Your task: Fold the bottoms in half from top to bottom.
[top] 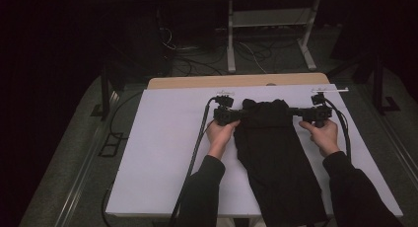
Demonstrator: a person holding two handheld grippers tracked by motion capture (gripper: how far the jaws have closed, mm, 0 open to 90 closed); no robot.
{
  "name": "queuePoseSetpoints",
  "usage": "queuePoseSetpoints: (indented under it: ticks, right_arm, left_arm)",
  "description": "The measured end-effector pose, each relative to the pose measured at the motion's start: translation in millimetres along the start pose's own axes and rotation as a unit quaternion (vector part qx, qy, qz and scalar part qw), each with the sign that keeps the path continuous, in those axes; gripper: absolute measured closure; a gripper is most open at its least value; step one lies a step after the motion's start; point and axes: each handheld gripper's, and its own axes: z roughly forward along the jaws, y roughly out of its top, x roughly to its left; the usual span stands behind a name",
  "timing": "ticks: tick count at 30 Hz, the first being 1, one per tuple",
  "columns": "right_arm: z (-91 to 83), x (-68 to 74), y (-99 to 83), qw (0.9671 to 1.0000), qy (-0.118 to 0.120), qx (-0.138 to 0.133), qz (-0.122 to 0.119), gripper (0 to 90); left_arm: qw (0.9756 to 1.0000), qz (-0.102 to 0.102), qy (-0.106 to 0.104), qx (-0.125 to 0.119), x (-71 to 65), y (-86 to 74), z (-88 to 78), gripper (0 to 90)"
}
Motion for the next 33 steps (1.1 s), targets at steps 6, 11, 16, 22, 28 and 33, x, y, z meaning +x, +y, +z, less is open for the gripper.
queuePoseSetpoints:
  ticks: [6, 11, 16, 22, 28, 33]
  right_arm:
    - [-5.6, 1.5, -2.3, 1.0, 0.003, -0.005, 0.0, 82.1]
    - [-11.7, 4.6, -5.7, 0.9999, 0.005, -0.011, 0.003, 82.1]
    - [-19.6, 8.2, -9.4, 0.9998, 0.009, -0.015, 0.004, 82.1]
    - [-28.4, 10.3, -13.8, 0.9996, 0.01, -0.025, 0.008, 82.1]
    - [-33.4, 12.9, -17.7, 0.9995, 0.013, -0.026, 0.01, 82.1]
    - [-35.7, 20.3, -23.5, 0.9997, 0.015, -0.021, 0.002, 82.1]
  left_arm:
    - [1.0, 0.001, -0.007, -0.006, -4.1, -1.2, -5.0, 86.7]
    - [0.9997, -0.005, -0.02, -0.014, -6.7, -1.3, -10.8, 86.6]
    - [0.9994, -0.002, -0.033, -0.013, -13.9, -2.0, -12.3, 86.7]
    - [0.9992, 0.016, -0.037, -0.008, -24.1, -1.7, -17.2, 86.6]
    - [0.9991, 0.024, -0.035, 0.001, -27.8, -6.3, -22.4, 86.6]
    - [0.9982, 0.012, -0.059, 0.003, -27.2, -10.0, -28.8, 86.6]
